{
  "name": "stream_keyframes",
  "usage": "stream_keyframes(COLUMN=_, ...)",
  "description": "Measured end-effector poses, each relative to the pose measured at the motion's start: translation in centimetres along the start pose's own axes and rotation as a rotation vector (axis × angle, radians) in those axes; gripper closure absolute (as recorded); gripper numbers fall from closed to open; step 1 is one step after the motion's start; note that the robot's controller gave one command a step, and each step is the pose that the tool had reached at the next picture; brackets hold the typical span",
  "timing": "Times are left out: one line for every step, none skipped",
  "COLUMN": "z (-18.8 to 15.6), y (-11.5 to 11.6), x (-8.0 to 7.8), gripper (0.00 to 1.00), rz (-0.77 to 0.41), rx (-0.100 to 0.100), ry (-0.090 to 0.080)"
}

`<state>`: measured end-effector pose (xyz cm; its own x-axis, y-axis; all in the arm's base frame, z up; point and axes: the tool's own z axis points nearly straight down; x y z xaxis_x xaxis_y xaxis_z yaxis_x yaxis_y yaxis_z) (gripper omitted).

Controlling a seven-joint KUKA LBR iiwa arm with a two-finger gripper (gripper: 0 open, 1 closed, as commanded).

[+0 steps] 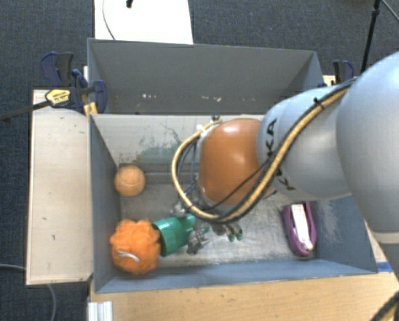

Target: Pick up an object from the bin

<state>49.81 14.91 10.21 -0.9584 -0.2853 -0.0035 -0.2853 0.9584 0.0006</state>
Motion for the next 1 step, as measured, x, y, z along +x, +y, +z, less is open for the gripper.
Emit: stream_keyframes(z=-0.73, y=0.01, x=-0.02, gripper=1.00, rz=0.001, rx=0.000, ry=0.000)
